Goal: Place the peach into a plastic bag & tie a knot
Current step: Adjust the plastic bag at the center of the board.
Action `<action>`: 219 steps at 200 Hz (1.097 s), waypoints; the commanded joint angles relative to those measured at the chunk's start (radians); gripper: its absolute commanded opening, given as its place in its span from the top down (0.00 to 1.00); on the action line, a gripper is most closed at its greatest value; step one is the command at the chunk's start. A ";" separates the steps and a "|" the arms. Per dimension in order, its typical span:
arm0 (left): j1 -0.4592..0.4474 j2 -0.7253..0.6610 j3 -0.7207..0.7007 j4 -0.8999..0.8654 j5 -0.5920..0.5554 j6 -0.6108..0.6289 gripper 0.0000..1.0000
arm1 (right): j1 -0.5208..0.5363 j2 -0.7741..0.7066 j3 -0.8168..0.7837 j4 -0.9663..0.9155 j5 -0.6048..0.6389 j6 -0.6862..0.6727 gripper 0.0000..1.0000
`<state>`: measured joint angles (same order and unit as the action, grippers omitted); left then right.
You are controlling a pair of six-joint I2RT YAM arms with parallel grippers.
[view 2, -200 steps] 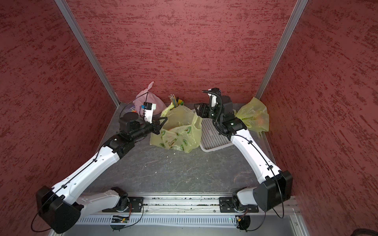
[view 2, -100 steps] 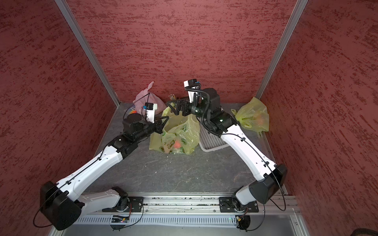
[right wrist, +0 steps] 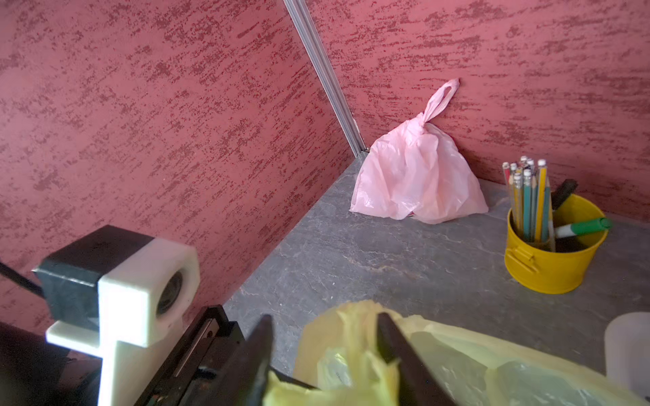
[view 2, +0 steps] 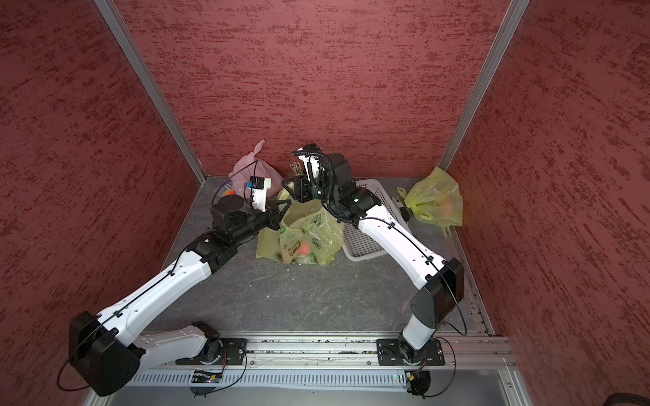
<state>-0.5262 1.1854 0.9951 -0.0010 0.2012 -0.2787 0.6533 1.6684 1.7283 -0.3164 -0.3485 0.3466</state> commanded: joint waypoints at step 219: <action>0.132 0.006 0.287 -0.313 0.524 0.279 0.16 | 0.011 0.061 0.335 -0.250 -0.306 -0.051 1.00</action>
<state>-0.3870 1.2114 1.3167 -0.3866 0.6174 0.0551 0.6594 1.7496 2.0708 -0.5884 -0.6853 0.2699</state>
